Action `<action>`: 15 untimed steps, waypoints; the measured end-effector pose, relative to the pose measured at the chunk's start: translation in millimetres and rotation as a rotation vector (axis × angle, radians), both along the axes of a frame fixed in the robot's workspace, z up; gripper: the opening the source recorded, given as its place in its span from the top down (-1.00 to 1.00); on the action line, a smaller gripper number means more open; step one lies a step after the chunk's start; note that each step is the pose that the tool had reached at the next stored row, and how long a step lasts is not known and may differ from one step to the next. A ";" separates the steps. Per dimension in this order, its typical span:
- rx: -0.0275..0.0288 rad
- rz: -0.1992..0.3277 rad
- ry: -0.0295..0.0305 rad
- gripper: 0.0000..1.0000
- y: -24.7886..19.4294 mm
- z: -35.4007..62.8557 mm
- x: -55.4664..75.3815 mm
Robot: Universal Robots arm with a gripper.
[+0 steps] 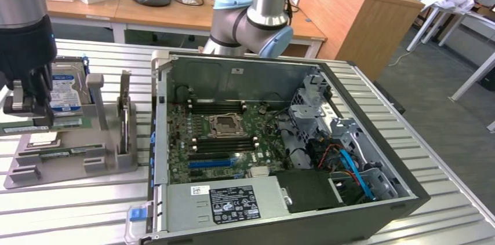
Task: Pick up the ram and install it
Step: 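Pick up the ram and move it above insertion slot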
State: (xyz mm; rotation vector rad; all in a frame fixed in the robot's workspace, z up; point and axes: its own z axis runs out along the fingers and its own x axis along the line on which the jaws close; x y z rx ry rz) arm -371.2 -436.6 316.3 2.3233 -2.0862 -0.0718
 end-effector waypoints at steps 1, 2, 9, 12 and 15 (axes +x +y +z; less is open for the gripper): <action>0.0000 0.000 0.0000 0.77 0.0 0.9 0.0; 0.0000 0.000 0.0000 0.77 0.0 1.8 0.0; 0.0004 0.000 0.0000 0.77 0.0 8.0 0.0; 0.0005 0.000 0.0000 0.77 0.0 10.8 0.0; 0.0006 0.000 0.0000 0.77 0.0 13.5 0.0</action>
